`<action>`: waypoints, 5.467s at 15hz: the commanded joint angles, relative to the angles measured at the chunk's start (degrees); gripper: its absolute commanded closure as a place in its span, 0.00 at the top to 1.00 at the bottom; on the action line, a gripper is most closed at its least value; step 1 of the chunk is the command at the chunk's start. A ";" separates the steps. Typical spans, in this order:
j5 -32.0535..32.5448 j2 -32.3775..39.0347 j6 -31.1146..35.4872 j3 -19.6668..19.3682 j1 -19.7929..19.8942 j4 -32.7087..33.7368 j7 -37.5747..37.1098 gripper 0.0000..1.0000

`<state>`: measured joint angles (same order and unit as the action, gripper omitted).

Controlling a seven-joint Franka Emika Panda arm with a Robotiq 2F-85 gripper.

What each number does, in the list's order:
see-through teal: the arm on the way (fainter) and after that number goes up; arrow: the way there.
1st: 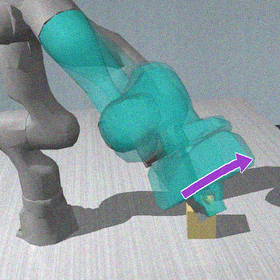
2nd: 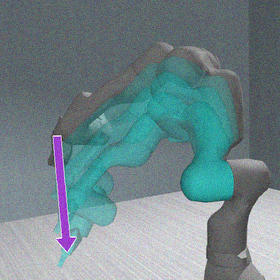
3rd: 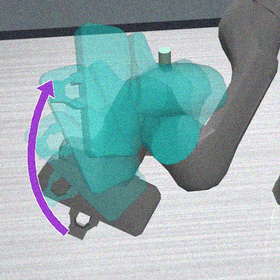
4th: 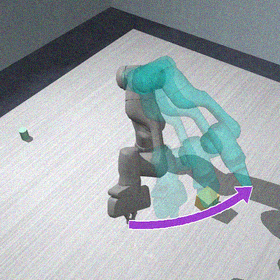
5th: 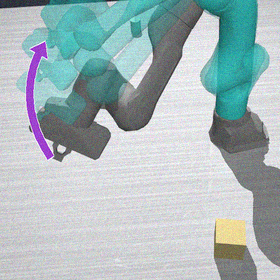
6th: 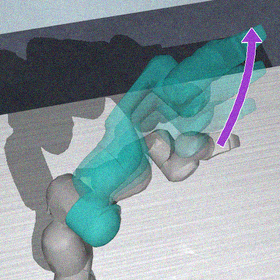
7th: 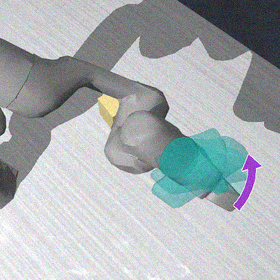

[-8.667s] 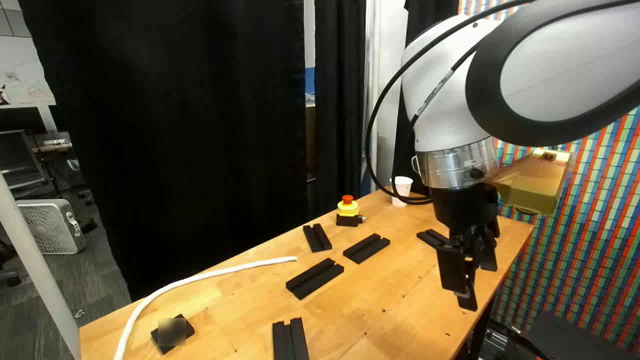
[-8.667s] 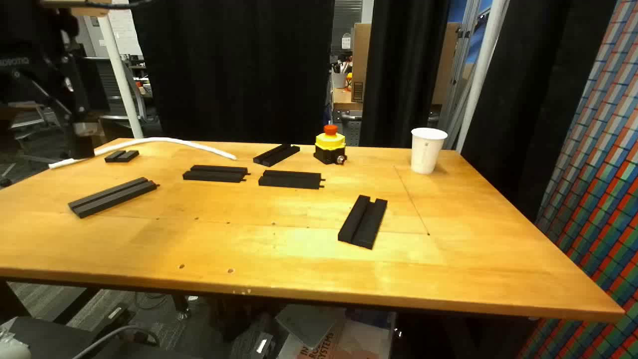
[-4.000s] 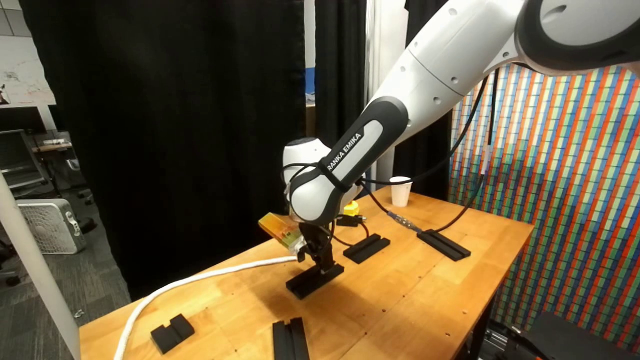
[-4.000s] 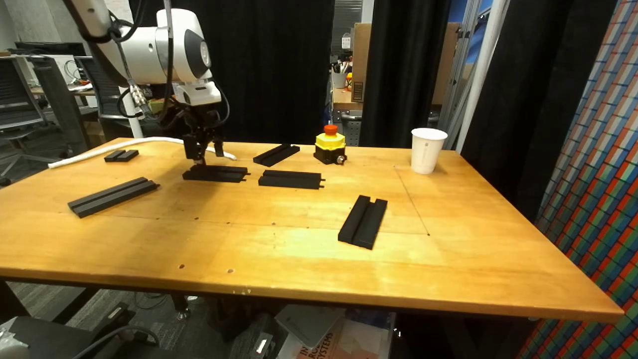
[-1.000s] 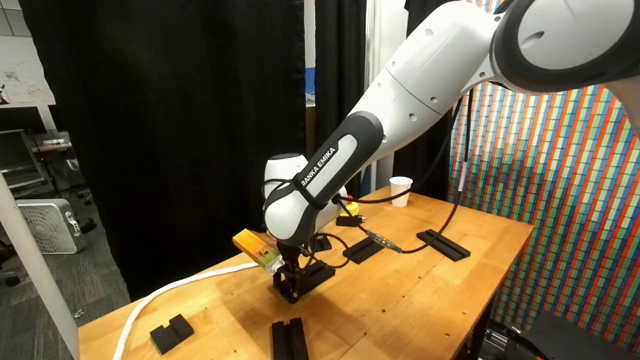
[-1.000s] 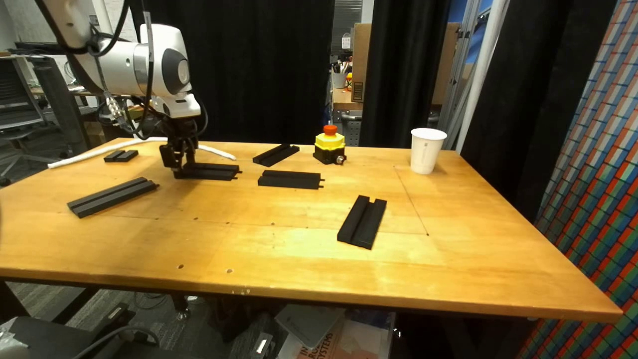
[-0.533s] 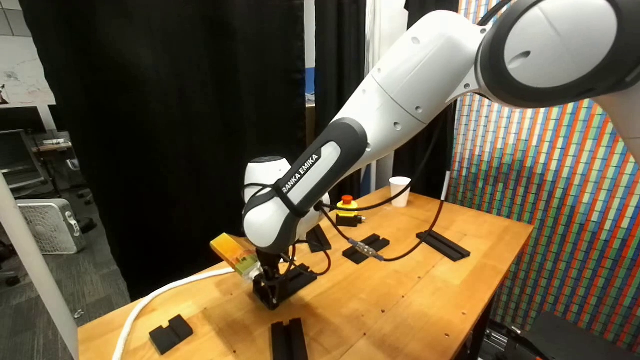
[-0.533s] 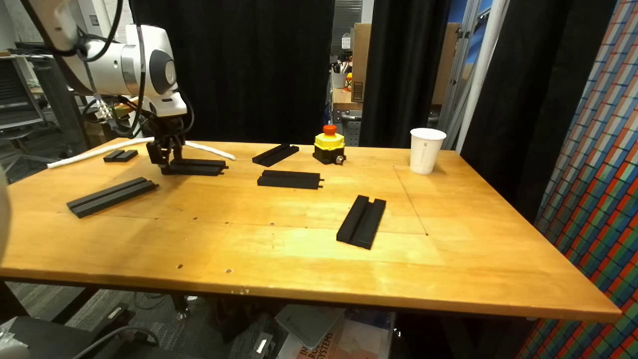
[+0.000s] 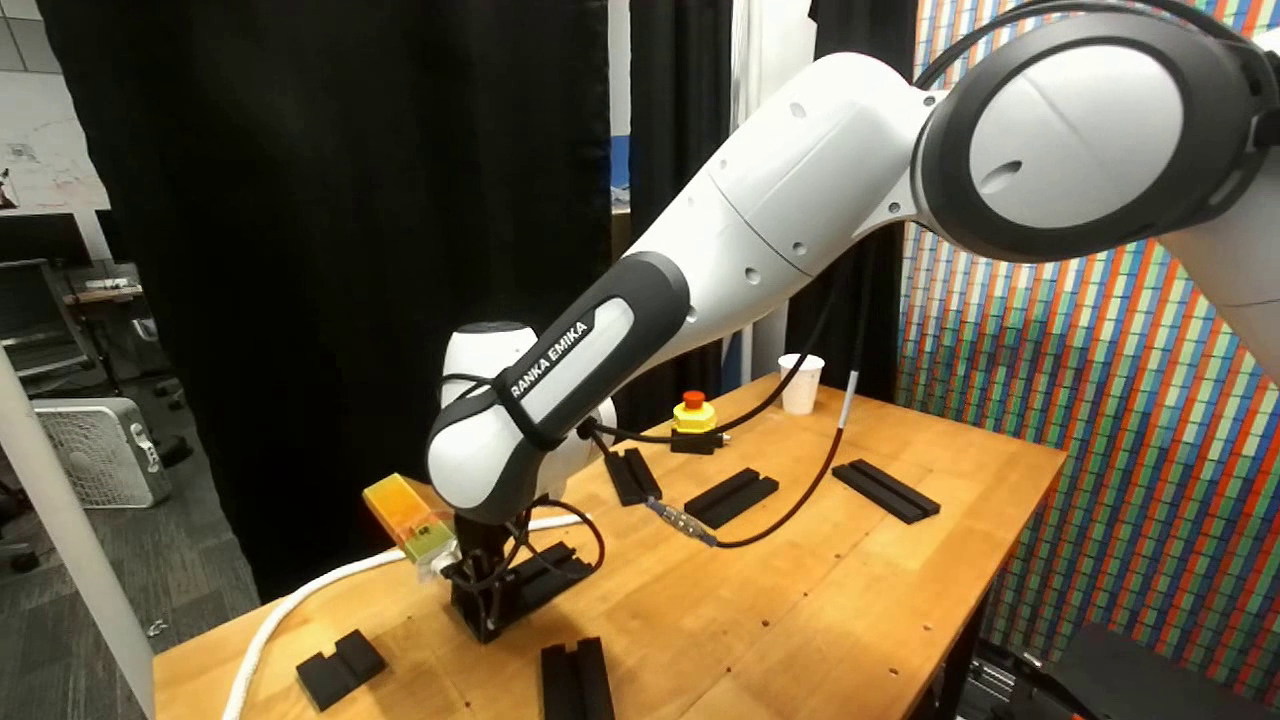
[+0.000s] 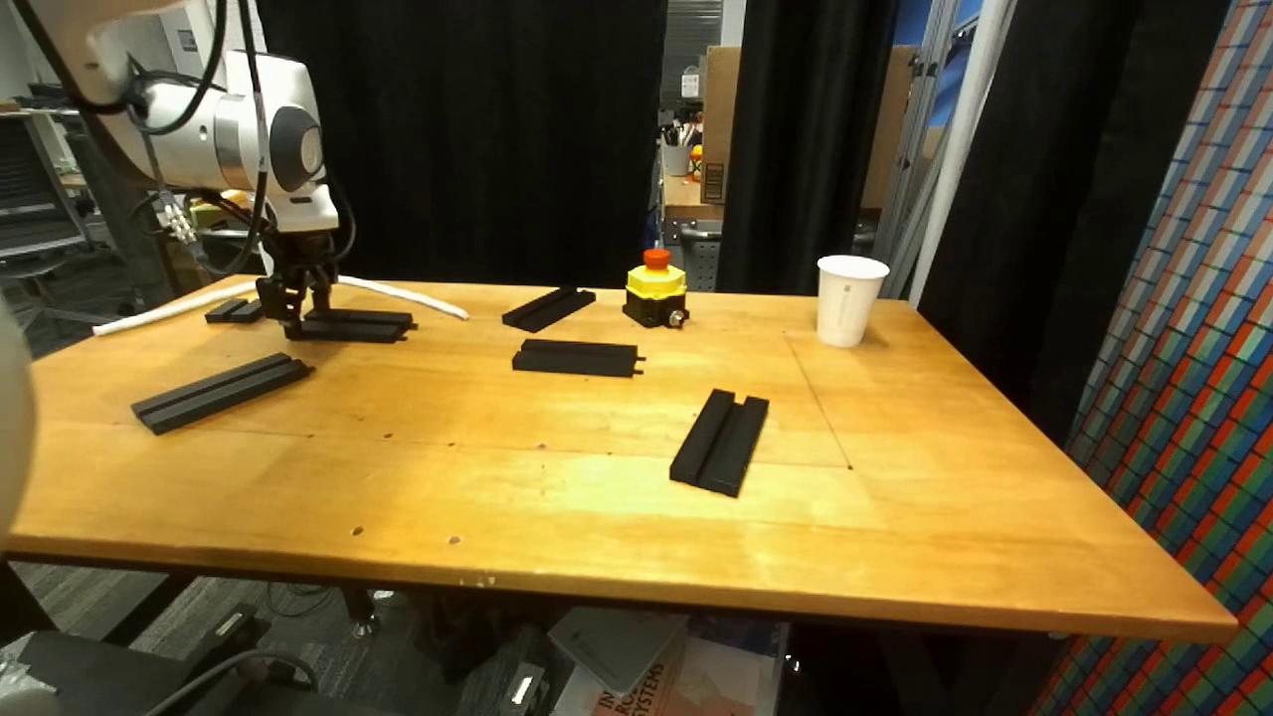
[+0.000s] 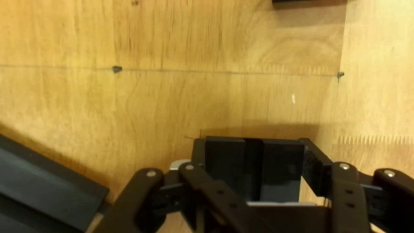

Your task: Connect the four black pieces together

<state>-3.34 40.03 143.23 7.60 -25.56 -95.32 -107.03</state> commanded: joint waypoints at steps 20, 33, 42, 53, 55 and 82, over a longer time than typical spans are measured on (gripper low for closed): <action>-8.61 -0.90 14.87 6.89 -4.29 -11.66 -5.27 0.46; -22.98 -8.27 17.38 23.05 6.60 -27.61 15.80 0.46; -29.94 -10.62 0.50 18.75 7.10 -26.62 25.22 0.46; -28.71 -8.74 5.12 13.79 1.56 -24.81 24.75 0.46; -28.74 -8.56 5.88 13.57 1.16 -24.72 24.93 0.46; -3.13 -31.94 -4.41 11.00 -1.31 -34.39 32.70 1.00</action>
<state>-7.73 11.04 135.63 17.48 -28.42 -124.79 -79.62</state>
